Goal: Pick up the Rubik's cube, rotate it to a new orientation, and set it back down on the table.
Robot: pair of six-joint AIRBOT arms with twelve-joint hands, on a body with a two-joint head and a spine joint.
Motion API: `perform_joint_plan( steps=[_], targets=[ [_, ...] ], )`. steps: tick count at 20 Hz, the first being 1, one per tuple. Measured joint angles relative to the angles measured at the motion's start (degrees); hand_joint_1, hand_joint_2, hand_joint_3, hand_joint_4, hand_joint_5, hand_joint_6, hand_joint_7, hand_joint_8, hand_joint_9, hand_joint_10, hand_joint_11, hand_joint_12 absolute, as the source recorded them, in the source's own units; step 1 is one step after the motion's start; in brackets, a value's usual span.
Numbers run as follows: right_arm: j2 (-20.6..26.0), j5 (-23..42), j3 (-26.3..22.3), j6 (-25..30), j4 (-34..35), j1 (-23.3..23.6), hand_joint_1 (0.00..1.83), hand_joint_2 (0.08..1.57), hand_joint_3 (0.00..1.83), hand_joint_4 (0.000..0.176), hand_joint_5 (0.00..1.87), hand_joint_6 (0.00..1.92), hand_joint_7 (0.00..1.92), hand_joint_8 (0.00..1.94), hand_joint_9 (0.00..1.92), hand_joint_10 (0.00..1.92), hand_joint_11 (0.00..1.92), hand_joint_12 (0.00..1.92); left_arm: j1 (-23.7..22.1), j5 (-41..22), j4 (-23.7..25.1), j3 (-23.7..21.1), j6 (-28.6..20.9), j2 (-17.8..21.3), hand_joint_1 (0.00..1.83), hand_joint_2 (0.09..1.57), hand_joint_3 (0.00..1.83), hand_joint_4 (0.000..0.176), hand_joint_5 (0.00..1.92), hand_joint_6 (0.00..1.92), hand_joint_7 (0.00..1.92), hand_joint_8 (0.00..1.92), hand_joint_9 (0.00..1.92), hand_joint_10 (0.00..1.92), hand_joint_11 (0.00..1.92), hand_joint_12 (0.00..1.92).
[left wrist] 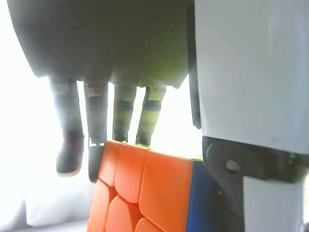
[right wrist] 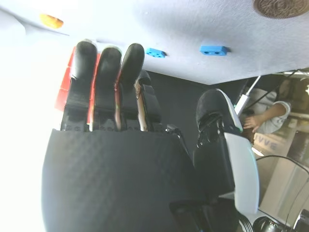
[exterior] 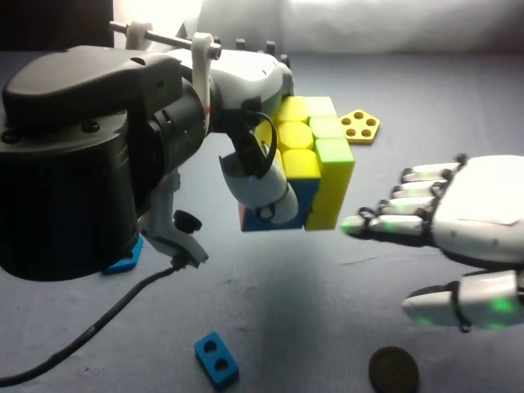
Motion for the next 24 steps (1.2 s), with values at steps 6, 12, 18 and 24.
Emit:
perform_joint_plan(
  steps=[6, 12, 18, 24],
  targets=[
    [5.73, 3.63, -3.78, 0.0, 0.04, -2.27, 0.0, 1.31, 0.0, 0.0, 0.1, 0.01, 0.2, 1.48, 0.19, 1.92, 0.1, 1.92, -0.04, 0.31, 0.28, -0.15, -0.13, 0.0, 1.04, 1.4, 0.0, 0.0, 0.57, 1.64, 0.42, 1.88, 0.26, 1.92, 0.24, 1.92],
    [7.23, 2.49, -2.01, -3.78, 7.87, 0.28, 0.0, 1.3, 0.0, 0.0, 0.12, 0.01, 0.23, 1.44, 0.22, 1.92, 0.17, 1.92, 0.11, 0.5, 1.92, -0.15, -2.47, 0.0, 1.04, 1.41, 0.0, 0.0, 0.57, 1.63, 0.4, 1.91, 0.22, 1.92, 0.21, 1.92],
    [7.21, 2.58, -1.07, -4.42, 10.75, 3.15, 0.0, 1.29, 0.0, 0.0, 0.12, 0.01, 0.12, 0.4, 0.0, 1.0, 0.0, 1.61, 2.45, 0.85, 6.64, -0.17, -8.68, 0.0, 1.06, 1.39, 0.0, 0.0, 0.6, 1.57, 0.43, 1.88, 0.28, 1.92, 0.26, 1.92],
    [6.6, 3.39, -1.09, -4.42, 10.64, 4.5, 0.0, 1.21, 0.0, 0.0, 0.0, 0.0, 0.0, 0.0, 0.0, 0.0, 0.0, 0.0, 8.15, 2.03, 17.27, -0.66, -20.57, 0.76, 1.03, 1.41, 0.01, 0.0, 0.56, 1.64, 0.41, 1.9, 0.24, 1.92, 0.21, 1.92]
  ],
)
